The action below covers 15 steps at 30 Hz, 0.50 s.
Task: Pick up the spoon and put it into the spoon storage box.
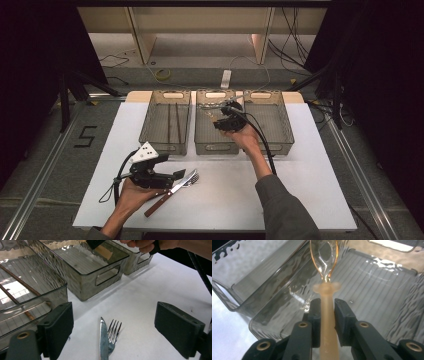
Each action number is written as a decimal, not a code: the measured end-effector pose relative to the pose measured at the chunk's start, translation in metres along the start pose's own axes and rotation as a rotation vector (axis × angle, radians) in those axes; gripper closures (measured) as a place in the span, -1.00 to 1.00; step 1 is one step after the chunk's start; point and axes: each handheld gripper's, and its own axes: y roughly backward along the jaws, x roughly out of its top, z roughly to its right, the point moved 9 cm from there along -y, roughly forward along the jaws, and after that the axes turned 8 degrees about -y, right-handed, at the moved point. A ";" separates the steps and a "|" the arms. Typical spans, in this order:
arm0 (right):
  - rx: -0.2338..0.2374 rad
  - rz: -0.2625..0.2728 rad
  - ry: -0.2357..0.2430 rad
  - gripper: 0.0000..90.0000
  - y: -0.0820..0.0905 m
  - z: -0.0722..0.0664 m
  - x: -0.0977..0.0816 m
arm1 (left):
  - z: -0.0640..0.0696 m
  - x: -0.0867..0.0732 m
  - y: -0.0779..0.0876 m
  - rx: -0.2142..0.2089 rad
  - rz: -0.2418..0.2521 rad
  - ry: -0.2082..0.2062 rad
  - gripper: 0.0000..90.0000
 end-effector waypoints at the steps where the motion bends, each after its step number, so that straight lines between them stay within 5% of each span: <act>1: 0.006 -0.001 0.000 0.60 -0.001 0.000 0.000 | 0.000 0.000 0.000 0.000 0.001 -0.001 -0.66; 15: -0.004 -0.008 0.022 0.27 0.012 0.001 -0.004 | 0.000 -0.001 0.000 -0.001 -0.005 -0.001 -0.66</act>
